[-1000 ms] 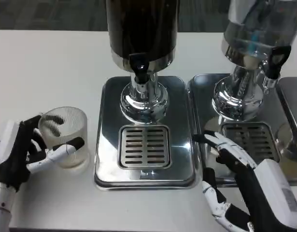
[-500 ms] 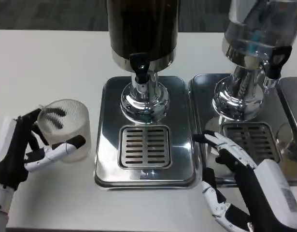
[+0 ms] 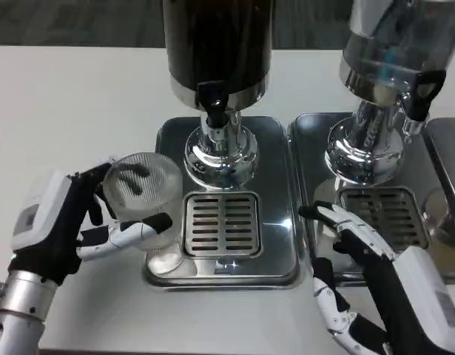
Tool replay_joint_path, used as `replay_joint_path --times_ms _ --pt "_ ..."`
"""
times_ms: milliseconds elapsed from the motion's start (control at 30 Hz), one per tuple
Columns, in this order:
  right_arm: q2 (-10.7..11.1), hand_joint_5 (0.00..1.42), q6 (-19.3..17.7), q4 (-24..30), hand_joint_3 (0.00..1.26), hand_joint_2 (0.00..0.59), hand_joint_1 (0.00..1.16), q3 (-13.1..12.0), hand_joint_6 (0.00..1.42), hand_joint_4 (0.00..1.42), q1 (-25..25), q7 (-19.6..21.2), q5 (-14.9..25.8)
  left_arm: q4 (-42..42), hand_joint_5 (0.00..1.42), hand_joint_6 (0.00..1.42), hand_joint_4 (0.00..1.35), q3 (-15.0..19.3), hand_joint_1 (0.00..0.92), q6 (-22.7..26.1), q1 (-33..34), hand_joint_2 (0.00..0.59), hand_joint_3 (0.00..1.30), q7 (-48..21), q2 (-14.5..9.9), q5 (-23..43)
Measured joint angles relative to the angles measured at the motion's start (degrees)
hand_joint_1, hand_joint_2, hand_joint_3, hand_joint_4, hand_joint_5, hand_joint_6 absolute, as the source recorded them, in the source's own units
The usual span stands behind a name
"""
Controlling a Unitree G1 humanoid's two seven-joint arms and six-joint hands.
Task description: Grasp the cup under the faucet to collect the drink, then remove the cup.
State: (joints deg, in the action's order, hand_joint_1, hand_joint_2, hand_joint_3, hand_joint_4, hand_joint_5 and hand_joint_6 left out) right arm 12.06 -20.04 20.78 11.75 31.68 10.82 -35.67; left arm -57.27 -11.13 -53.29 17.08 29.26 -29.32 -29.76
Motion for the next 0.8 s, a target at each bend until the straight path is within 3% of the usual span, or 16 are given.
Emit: replay_joint_path --times_ms 633,800 --pt "-0.65 0.13 -0.41 2.13 0.24 0.572 0.57 -0.11 0.34 0.15 2.22 0.1 -0.03 -4.11 0.88 1.11 0.64 -3.47 0.314 2.46 4.97 0.154 0.57 -2.01 5.57 -2.09" --pt "-0.76 0.14 -0.41 2.26 0.24 0.572 0.57 -0.12 0.34 0.15 2.72 0.1 -0.11 -4.86 0.88 1.11 0.64 -3.68 0.314 2.5 6.23 0.154 0.57 -2.18 6.09 -2.13"
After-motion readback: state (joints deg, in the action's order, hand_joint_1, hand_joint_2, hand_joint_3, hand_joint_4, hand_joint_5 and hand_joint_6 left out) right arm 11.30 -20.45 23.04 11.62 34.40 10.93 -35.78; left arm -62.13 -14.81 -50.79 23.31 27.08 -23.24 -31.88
